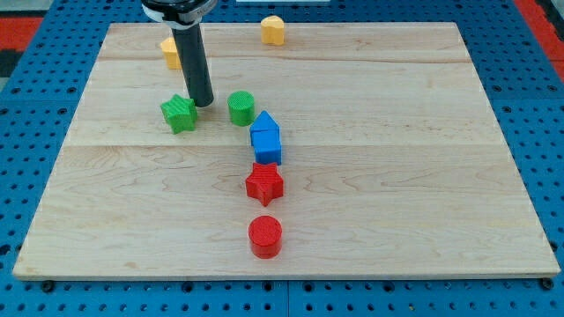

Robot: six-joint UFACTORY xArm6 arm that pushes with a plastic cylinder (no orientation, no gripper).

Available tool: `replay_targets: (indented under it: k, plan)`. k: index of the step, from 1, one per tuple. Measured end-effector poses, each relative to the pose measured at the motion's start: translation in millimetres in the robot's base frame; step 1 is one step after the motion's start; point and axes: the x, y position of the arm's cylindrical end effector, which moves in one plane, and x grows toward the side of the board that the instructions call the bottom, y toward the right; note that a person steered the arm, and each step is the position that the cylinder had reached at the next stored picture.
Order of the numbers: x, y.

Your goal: Move the green star towards the left center

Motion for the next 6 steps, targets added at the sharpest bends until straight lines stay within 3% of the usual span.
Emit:
replay_targets:
  k: [4, 5, 6]
  plan:
    - [2, 23]
    - [18, 10]
    - [21, -37]
